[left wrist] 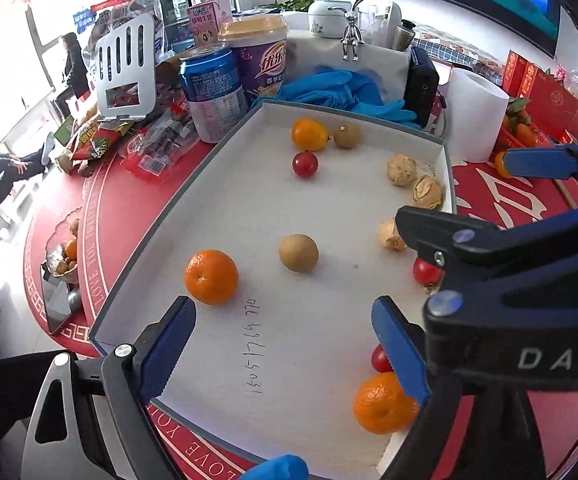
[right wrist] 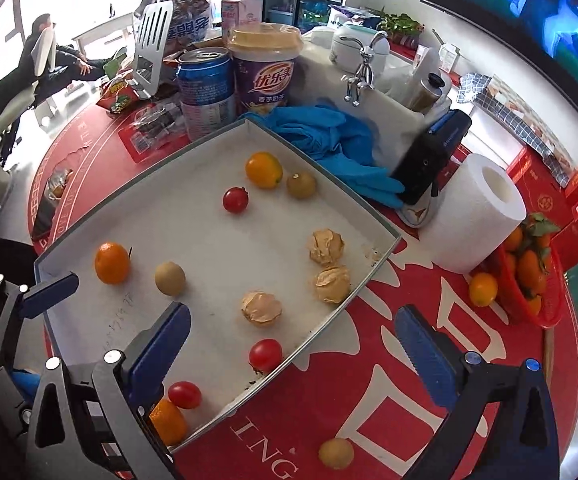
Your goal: Organize fruits
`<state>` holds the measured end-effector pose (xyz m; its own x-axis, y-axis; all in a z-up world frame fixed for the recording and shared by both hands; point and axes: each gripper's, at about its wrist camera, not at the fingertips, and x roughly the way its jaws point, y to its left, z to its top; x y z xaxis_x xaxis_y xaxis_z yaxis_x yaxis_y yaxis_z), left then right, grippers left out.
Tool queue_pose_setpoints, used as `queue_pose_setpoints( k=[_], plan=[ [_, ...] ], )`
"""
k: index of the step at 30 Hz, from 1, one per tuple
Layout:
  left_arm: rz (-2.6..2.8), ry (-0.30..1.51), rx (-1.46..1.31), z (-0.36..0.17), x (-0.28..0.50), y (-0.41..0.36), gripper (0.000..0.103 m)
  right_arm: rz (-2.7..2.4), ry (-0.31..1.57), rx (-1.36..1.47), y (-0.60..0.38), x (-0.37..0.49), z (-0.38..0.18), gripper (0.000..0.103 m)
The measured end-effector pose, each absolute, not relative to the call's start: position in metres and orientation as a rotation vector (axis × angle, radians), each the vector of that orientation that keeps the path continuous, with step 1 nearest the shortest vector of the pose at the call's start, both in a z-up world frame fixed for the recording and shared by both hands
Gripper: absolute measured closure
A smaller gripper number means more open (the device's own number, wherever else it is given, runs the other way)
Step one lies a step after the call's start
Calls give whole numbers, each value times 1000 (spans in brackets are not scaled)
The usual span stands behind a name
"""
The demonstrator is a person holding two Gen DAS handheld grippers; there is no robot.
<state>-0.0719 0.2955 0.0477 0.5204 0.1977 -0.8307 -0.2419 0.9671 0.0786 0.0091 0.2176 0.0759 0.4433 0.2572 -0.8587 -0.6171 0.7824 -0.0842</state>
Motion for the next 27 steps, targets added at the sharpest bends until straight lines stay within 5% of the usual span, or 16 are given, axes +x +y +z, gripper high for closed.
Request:
queue_pose_setpoints(
  k=[27],
  plan=[
    [278, 970, -3, 50, -72, 286, 11, 542, 980, -437, 218, 8, 71, 0]
  ],
)
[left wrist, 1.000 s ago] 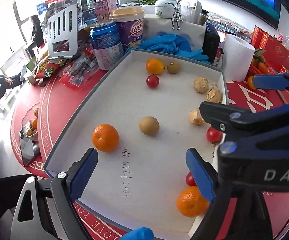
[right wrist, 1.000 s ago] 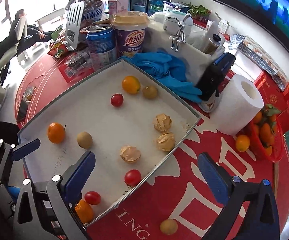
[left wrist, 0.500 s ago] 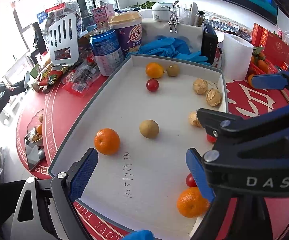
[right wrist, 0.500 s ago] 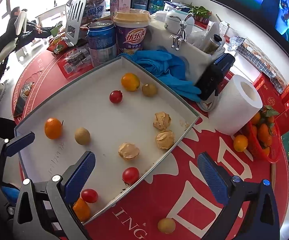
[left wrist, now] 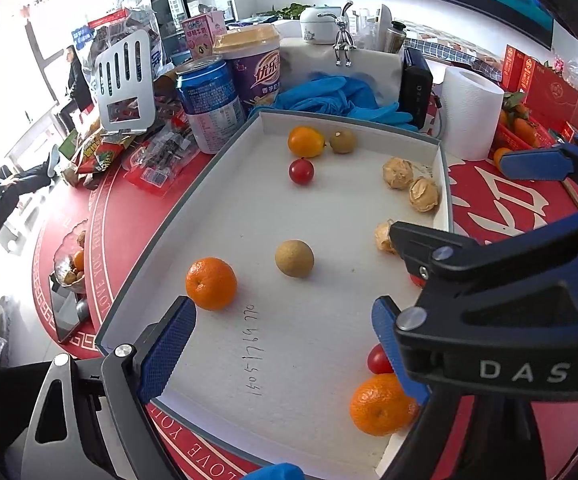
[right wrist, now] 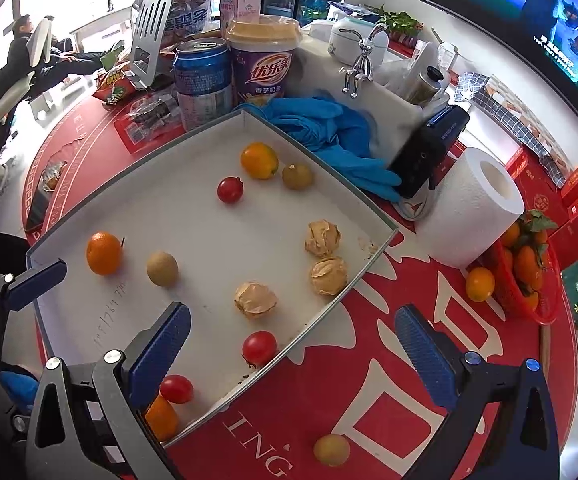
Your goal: Organize fruits
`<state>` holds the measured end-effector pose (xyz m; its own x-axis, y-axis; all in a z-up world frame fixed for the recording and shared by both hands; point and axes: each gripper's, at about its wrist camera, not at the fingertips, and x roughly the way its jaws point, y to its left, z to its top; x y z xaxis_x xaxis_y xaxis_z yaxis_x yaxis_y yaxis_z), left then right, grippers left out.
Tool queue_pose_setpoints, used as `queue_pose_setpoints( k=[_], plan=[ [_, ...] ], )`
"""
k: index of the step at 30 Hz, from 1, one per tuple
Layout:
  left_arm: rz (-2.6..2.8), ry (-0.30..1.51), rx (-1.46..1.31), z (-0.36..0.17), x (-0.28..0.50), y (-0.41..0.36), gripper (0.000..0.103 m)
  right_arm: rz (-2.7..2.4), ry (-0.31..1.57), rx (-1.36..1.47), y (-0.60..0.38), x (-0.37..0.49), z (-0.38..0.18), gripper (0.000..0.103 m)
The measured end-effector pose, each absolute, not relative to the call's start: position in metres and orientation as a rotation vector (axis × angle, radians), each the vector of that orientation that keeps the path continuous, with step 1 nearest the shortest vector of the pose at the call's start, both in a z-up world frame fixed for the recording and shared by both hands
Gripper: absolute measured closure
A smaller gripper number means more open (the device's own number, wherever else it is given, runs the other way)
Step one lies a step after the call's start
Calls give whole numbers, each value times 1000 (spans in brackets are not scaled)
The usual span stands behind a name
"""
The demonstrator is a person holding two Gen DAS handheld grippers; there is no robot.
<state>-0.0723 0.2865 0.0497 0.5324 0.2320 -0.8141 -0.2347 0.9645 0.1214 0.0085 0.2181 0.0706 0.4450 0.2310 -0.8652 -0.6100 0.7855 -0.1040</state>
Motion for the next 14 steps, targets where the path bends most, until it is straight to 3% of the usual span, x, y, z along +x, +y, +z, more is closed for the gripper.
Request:
queue_pose_setpoints(
  k=[14],
  plan=[
    [279, 948, 27, 49, -75, 283, 11, 538, 980, -436, 217, 8, 70, 0]
  ],
)
